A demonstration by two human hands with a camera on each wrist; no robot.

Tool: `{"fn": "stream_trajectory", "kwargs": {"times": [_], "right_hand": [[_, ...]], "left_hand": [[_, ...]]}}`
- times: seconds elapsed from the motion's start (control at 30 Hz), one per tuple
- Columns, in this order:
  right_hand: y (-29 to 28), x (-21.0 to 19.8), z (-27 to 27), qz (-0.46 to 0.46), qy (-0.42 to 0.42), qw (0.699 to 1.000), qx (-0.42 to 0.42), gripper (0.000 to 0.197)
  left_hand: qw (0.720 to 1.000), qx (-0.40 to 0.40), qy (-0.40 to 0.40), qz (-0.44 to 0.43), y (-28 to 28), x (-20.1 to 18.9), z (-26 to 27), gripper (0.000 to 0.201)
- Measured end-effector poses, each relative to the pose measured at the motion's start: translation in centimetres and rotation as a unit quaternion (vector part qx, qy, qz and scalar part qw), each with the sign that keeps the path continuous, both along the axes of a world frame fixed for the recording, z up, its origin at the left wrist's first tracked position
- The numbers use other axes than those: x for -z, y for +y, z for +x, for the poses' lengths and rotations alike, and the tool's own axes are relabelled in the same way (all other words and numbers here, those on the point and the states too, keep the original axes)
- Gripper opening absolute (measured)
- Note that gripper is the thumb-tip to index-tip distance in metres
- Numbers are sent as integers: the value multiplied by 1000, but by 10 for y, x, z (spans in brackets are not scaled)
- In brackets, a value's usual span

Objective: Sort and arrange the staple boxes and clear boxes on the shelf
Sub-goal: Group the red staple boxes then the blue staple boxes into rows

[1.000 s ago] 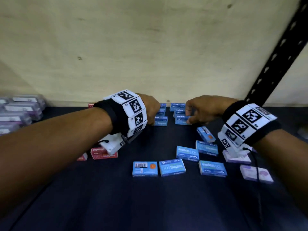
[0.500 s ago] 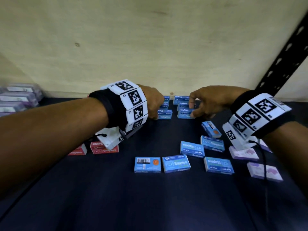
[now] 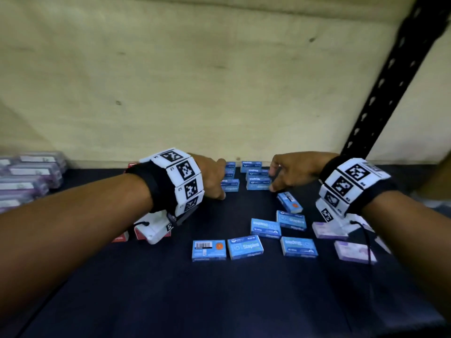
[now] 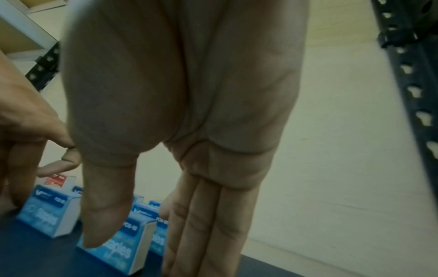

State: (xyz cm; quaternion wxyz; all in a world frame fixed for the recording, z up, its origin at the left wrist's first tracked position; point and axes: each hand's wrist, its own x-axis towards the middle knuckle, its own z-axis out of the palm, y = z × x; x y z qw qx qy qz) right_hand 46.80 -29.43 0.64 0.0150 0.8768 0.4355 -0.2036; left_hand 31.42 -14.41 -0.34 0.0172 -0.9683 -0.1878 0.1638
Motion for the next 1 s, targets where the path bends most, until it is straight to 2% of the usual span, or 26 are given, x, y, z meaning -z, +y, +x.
{"fn": "stream_trajectory", "kwargs": {"times": [0.1, 0.27, 0.4, 0.53, 0.73, 0.87, 1.0], "right_hand": [[-8, -1, -5, -14, -27, 1000, -1, 44], [-18, -2, -12, -65, -53, 996, 16, 47], [-20, -1, -28, -127, -106, 986, 32, 50], [-20, 0, -35, -139, -127, 981, 49, 51], [-24, 1, -32, -110, -100, 988, 37, 41], [-26, 2, -26, -62, -28, 997, 40, 14], [-29, 3, -23, -30, -19, 999, 26, 12]], "left_hand": [[1000, -9, 18, -24, -5, -12, -17, 65], [992, 24, 39, -114, -16, -29, -48, 40], [987, 51, 73, -132, -28, -25, -66, 46], [985, 75, 90, -123, -35, -10, -75, 49], [988, 84, 66, -115, -33, -11, -74, 39], [990, 83, 41, -103, -24, -17, -64, 24], [990, 53, 21, -125, -18, -14, -53, 20]]}}
